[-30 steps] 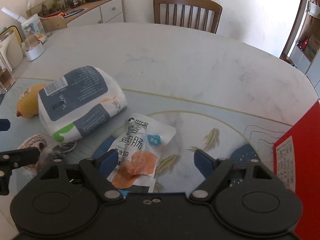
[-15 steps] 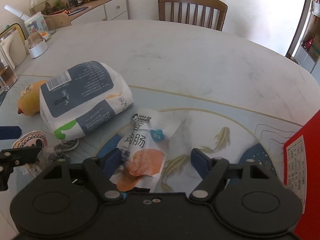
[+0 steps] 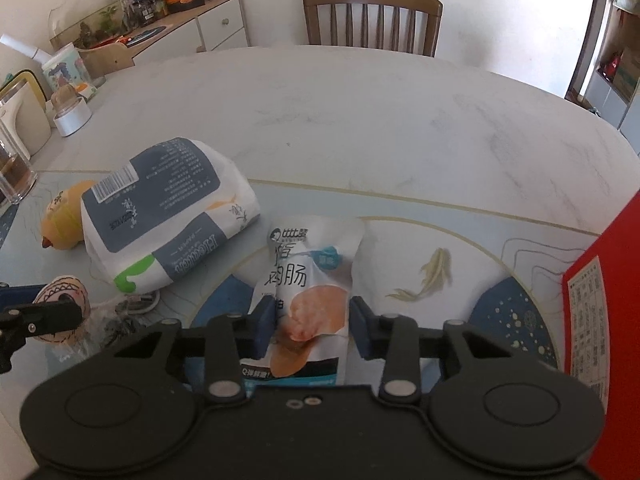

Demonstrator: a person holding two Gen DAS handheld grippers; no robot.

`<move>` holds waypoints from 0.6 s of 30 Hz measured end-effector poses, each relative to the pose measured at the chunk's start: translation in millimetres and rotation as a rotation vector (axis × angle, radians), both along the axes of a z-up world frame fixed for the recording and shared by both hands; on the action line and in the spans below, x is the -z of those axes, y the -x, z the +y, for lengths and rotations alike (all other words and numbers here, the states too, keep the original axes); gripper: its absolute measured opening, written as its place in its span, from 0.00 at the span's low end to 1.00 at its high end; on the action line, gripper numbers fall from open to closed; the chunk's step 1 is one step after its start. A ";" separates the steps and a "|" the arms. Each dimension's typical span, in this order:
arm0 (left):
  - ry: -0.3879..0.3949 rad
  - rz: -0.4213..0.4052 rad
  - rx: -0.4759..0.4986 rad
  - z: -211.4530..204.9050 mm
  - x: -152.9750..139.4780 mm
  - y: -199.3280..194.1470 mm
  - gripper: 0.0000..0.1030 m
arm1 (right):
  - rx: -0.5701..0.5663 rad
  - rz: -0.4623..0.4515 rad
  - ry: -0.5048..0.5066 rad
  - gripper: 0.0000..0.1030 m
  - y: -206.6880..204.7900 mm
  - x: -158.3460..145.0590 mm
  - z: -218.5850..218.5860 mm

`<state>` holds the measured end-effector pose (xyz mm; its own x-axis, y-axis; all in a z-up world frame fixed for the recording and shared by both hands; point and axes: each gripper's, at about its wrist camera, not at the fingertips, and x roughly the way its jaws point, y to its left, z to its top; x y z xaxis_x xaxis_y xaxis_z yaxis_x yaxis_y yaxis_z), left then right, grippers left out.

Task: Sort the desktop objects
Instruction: 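Grasp the round patterned plush with the left tool while the right tool grasps the white sausage packet, then carry the plush with the left tool into the red box while the right tool carries the sausage packet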

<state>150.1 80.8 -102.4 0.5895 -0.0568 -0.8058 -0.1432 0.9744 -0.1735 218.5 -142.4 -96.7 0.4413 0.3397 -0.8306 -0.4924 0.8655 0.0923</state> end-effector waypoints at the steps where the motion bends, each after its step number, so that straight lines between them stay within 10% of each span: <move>1: 0.003 0.000 -0.001 0.3 0.1 0.1 0.24 | 0.001 0.001 -0.001 0.37 1.1 -0.6 -1.3; 18: 0.037 -0.004 -0.027 0.0 -6.3 17.9 0.23 | 0.030 0.052 -0.027 0.37 36.8 -23.0 -38.5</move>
<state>132.2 80.8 -96.1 0.5945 -0.0707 -0.8010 -0.1682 0.9632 -0.2098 181.7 -180.9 -73.7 0.4080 0.3496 -0.8434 -0.4601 0.8766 0.1408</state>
